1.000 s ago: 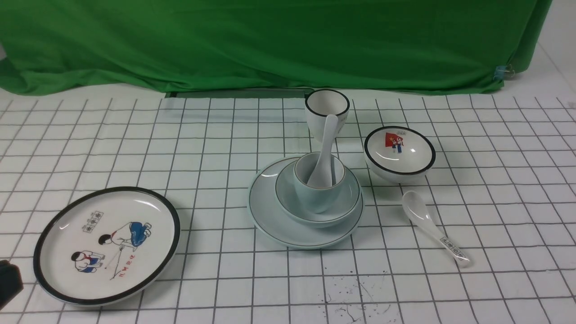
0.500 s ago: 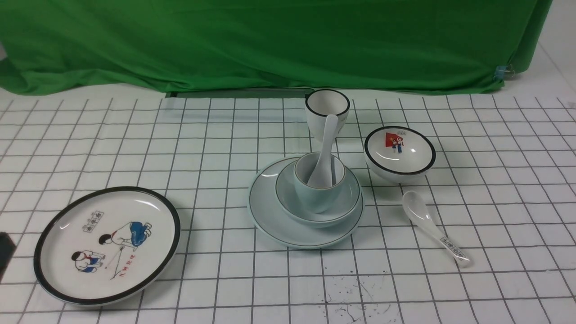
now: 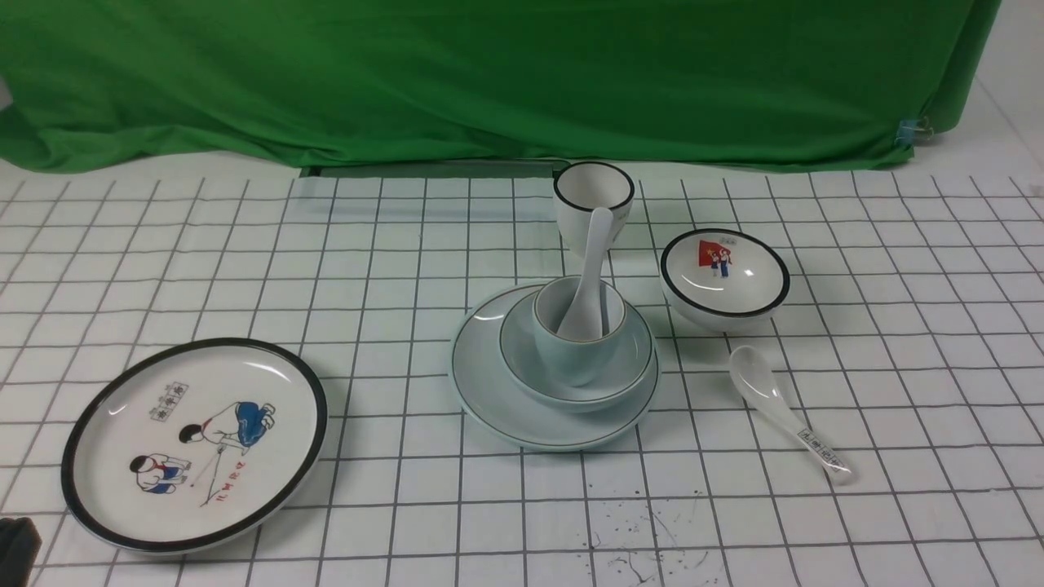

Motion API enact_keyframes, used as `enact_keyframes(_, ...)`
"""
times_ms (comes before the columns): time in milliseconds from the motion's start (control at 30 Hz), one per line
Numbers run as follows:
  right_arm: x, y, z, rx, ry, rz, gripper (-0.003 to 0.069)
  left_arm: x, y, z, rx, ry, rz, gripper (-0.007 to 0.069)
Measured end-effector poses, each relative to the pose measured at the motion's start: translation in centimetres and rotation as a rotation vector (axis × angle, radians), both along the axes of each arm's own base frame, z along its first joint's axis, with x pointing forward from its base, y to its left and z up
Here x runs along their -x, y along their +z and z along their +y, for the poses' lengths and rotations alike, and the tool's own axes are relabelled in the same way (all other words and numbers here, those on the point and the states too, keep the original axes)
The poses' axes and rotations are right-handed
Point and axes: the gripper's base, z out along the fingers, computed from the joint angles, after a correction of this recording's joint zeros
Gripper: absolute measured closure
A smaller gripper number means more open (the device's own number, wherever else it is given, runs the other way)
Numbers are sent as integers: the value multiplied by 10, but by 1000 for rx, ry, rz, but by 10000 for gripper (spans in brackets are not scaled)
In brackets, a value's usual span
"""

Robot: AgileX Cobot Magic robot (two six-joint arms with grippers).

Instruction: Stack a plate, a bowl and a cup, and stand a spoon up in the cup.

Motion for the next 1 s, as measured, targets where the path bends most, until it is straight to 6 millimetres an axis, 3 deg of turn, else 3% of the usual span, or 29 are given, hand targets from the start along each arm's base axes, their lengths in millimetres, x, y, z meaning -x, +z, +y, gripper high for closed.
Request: enact_keyframes(1000, 0, 0, 0, 1, 0, 0, 421, 0, 1, 0, -22, 0, -9, 655)
